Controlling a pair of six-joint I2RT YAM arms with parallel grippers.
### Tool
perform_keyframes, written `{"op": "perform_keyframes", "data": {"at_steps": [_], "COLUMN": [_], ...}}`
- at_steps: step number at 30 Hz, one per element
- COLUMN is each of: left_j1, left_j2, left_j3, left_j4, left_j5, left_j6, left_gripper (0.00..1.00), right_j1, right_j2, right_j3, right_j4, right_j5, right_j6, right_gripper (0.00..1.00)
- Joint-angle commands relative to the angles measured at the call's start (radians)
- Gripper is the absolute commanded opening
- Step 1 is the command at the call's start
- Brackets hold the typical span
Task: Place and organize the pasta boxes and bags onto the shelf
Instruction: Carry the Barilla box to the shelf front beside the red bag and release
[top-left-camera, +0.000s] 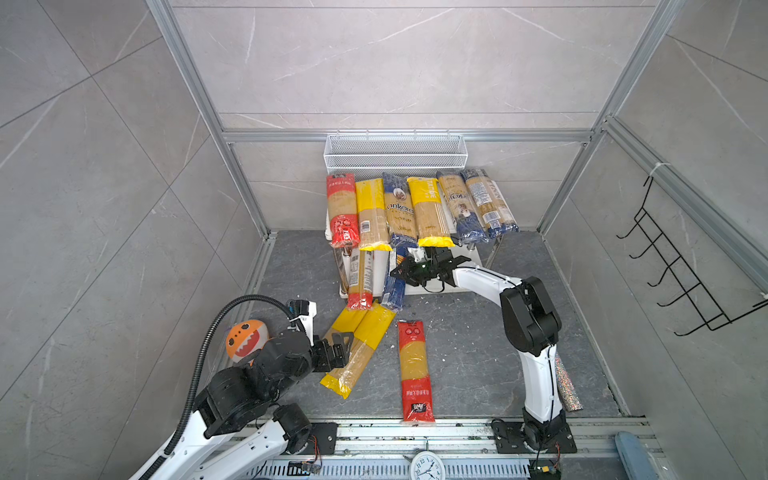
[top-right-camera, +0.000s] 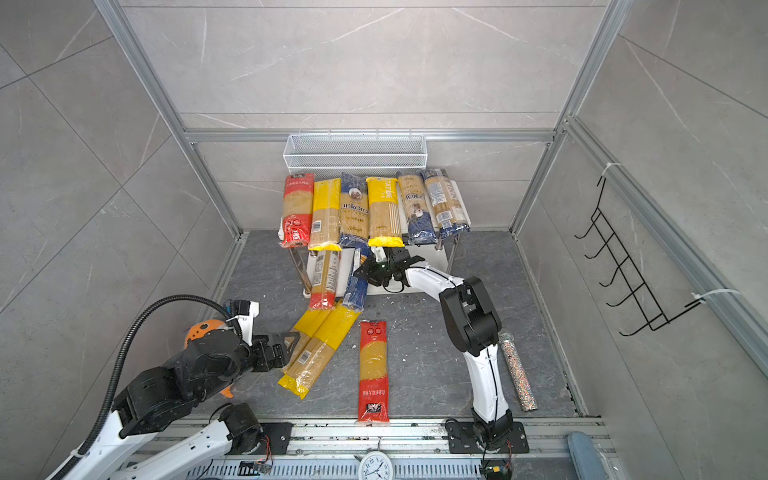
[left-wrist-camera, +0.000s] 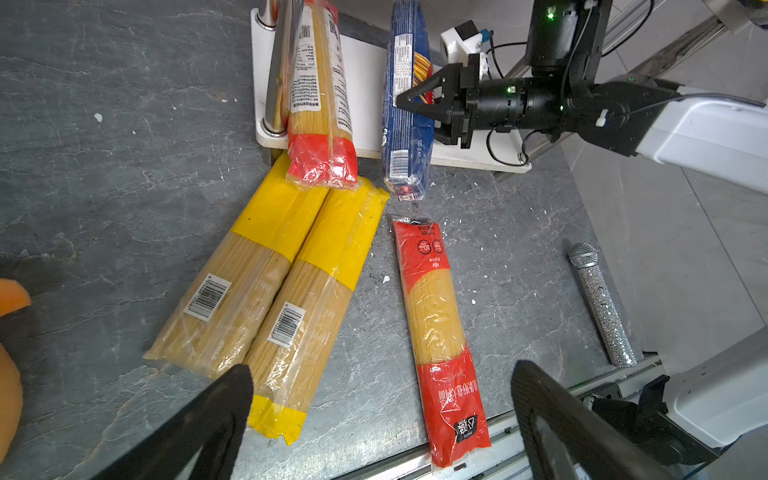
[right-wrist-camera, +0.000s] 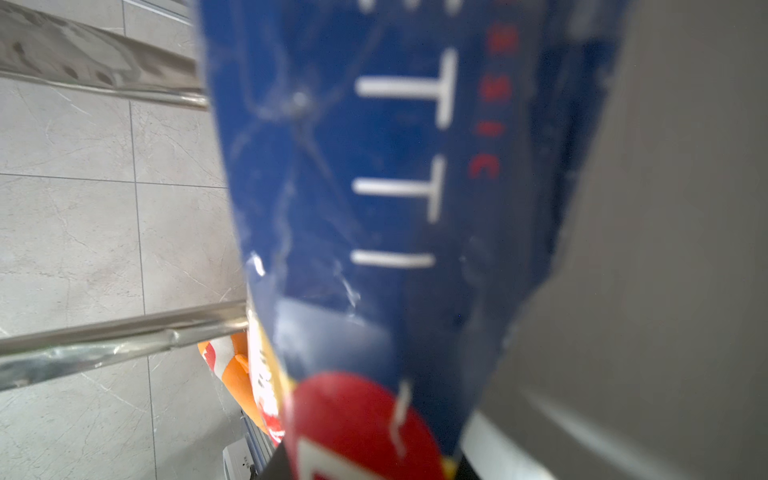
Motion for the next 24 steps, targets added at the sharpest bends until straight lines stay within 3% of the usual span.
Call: {"op": "perform_keyframes", "data": {"at_steps": [1, 2, 5, 7, 14, 24], "left_j1": [0.002, 0.002, 0.002, 0.002, 0.002, 0.003], "left_j2": [0.016, 0.017, 0.024, 0.030, 0.019, -0.035], "left_j3": [0.036, 0.036, 0.042, 0.047, 0.049, 0.010], "left_j4": [0.001, 0.004, 0.007, 0.007, -0.003, -0.007], "left_j5": [-0.029, -0.030, -0.036, -0.035, -0.033, -0.035], "left_j6": [0.045, 0.049, 0.060, 0.065, 0.070, 0.061], "left_gripper": [1.00, 1.00, 1.00, 1.00, 1.00, 1.00], "right_j1": [0.002, 0.002, 0.002, 0.002, -0.001, -0.001], "right_j2": [0.015, 0.028, 0.044, 0.043, 0.016, -0.163], "right_j3": [0.123, 0.136, 0.153, 0.141, 0.100, -0.169], "right_j4": [0.015, 0.007, -0.004, -0.003, -0.016, 0.053], "right_j5": [-0.053, -0.053, -0.053, -0.038, -0.019, 0.000], "right_j6": [-0.056, -0.056, -0.054, -0.055, -0.044, -0.038], "right_gripper": [0.38, 0.44, 0.74, 0.82, 0.84, 0.85]}}
